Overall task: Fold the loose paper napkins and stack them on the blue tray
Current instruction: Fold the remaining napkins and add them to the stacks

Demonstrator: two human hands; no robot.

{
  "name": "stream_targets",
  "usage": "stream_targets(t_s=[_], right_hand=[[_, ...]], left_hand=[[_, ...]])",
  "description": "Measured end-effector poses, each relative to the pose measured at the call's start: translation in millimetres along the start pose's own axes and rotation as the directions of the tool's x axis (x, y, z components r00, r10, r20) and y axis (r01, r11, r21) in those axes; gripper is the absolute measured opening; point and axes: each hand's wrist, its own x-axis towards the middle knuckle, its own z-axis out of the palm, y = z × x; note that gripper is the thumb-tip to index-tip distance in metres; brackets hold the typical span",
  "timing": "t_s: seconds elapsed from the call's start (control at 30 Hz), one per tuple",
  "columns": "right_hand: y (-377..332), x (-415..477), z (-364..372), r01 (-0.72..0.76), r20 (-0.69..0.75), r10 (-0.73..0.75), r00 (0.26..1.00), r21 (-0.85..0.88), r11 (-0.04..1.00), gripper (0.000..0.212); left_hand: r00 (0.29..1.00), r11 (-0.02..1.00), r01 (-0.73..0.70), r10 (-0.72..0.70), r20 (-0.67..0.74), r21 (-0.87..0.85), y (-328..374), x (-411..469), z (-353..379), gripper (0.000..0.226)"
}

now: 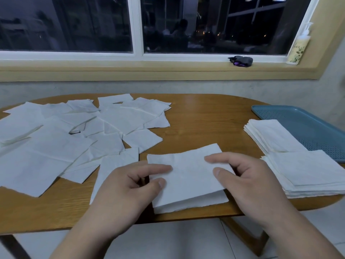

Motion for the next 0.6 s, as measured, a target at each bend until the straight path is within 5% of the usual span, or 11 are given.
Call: stream_targets(t_s=[0.6], right_hand=[[25.8, 2.4, 10.1, 0.126, 0.093, -0.093, 0.991, -0.472, 0.873, 0.030]], left_hand=[[0.993, 0.934, 0.041, -0.077, 0.086, 0.355, -18.6, 4.7, 6.3, 0.022]])
